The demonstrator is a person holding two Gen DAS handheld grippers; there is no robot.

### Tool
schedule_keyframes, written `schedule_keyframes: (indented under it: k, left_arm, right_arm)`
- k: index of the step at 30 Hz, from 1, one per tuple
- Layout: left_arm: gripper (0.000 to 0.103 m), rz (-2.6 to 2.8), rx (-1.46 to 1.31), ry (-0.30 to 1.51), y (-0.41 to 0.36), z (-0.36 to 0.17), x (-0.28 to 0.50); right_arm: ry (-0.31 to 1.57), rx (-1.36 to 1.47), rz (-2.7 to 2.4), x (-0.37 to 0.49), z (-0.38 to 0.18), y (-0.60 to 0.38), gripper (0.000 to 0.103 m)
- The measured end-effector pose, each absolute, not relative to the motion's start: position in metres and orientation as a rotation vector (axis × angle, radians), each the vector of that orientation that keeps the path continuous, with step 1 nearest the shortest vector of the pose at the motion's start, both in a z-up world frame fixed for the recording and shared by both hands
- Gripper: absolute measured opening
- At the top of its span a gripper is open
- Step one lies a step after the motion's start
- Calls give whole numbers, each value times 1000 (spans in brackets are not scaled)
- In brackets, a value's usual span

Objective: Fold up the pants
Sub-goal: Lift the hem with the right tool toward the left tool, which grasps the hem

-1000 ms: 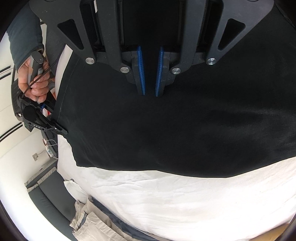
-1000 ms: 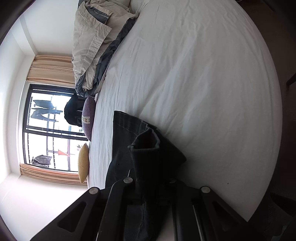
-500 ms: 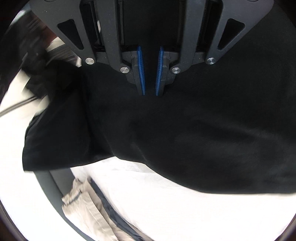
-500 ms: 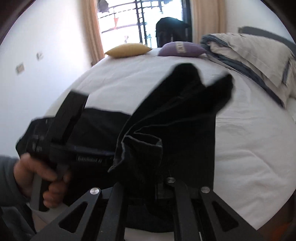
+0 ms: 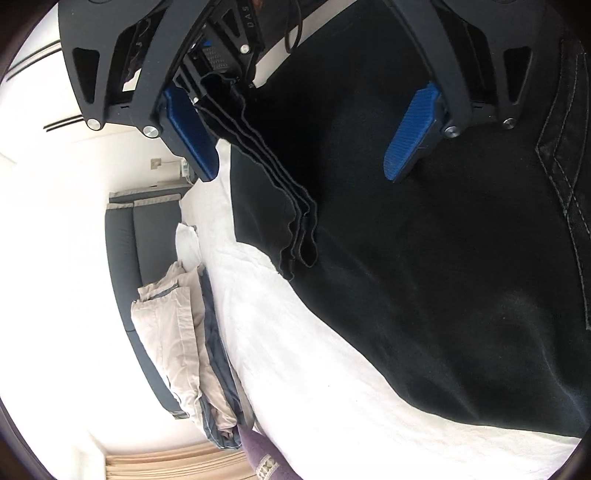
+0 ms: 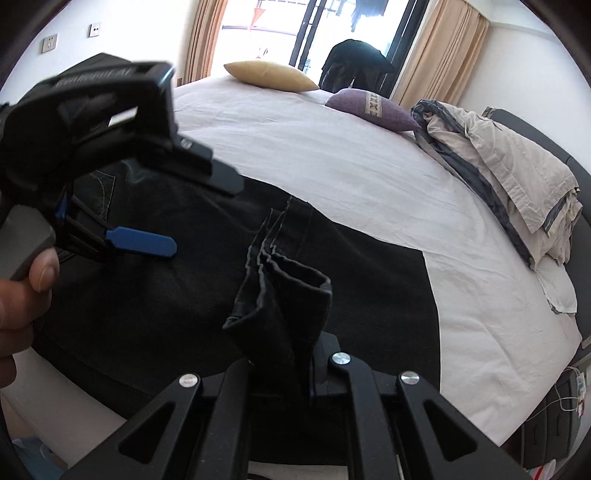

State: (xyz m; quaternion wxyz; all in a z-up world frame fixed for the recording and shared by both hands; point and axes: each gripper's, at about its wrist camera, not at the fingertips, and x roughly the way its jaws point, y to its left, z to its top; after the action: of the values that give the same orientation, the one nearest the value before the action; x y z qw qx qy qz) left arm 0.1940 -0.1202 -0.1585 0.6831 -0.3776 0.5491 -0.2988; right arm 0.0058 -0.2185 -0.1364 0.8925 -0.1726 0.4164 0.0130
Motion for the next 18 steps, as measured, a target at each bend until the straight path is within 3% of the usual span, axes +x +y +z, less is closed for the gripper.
schedule_keyframes:
  k: [11,12,13,15,18]
  left_arm:
    - [90,-692,-821,1384,-113,-169,208]
    - [81,-694,-802,1390,-113,-169,210]
    - [55,-696,-775,1398,-113,-169,211]
    - [27,-699,-727,1426,-119,-171,212]
    - [13,-707,-667,1412,-113,-165,217]
  right_arm:
    - [785,-515,79,-12,-127,-166,7]
    - [784,-518,88,-12,-126,-162,7]
    - [782,-520,97,-13,-125,-159,7]
    - [778,-527,117,-14,-124,-152,7]
    - [776,-537,147,-14,-124,-142,7]
